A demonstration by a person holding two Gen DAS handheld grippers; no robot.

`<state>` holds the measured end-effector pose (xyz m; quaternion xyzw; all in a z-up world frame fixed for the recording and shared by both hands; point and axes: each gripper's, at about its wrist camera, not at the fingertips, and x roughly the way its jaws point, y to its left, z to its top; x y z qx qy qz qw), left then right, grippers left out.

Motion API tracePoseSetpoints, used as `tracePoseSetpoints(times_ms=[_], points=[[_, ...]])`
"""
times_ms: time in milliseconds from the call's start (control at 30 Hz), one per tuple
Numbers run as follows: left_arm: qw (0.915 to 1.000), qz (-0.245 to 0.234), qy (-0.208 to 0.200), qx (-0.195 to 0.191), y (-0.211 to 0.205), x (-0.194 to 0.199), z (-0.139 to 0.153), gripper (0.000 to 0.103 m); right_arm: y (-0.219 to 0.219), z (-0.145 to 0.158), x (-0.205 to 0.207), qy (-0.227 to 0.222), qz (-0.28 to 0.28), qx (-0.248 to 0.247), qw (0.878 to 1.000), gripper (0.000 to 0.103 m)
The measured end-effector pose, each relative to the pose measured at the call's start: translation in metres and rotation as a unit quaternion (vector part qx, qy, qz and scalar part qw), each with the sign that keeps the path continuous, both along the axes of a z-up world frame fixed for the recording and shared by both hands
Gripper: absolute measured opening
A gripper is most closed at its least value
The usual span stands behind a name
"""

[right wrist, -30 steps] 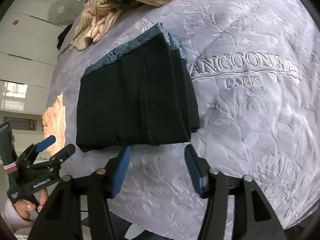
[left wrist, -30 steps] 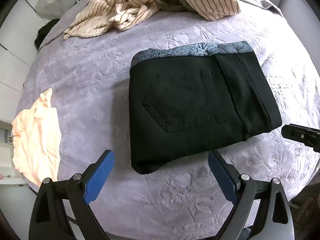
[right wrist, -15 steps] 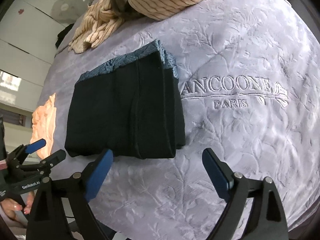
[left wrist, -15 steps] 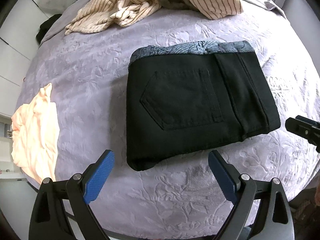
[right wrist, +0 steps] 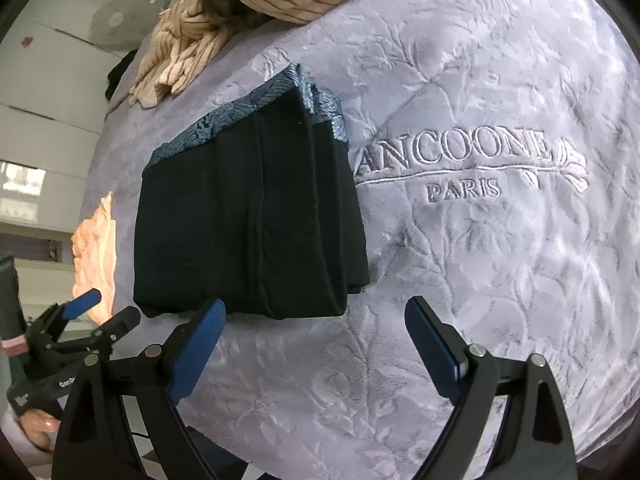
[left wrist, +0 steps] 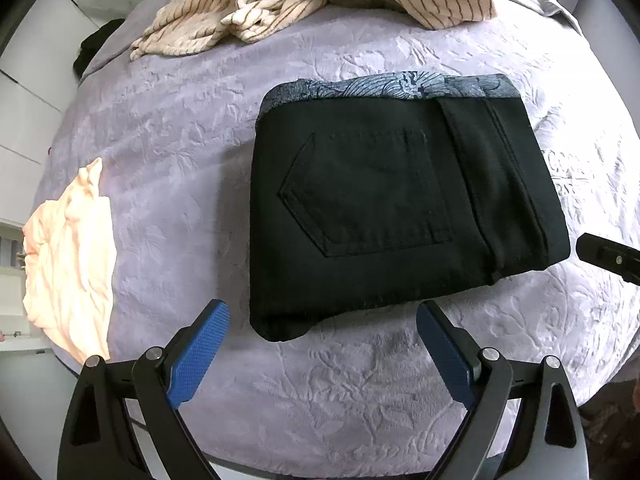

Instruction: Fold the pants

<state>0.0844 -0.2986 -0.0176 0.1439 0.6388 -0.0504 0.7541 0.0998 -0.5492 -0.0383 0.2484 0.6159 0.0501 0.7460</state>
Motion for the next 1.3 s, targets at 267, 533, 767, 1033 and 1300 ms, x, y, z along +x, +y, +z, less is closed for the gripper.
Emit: tracePoseSetpoints(times_ms=[267, 533, 767, 1033, 1300], points=[[0.9995, 0.027, 0.014, -0.008, 0.008, 0.007, -0.008, 0.095, -0.003, -0.006, 0.008, 0.01, 0.003, -0.003, 1.0, 0.093], [0.9986, 0.043, 0.021, -0.024, 0.015, 0.017, -0.014, 0.095, 0.001, -0.013, 0.015, 0.02, 0.018, 0.0, 1.0, 0.093], [0.9982, 0.047, 0.025, -0.029, 0.015, 0.024, -0.019, 0.095, 0.004, -0.02, 0.024, 0.034, 0.029, 0.001, 0.999, 0.093], [0.9983, 0.044, 0.028, -0.026, 0.014, 0.035, -0.028, 0.095, 0.002, -0.028, 0.032, 0.044, 0.027, 0.005, 0.999, 0.093], [0.9986, 0.036, 0.03, -0.025, 0.012, 0.049, -0.035, 0.095, -0.001, -0.032, 0.042, 0.047, 0.026, 0.004, 0.999, 0.093]])
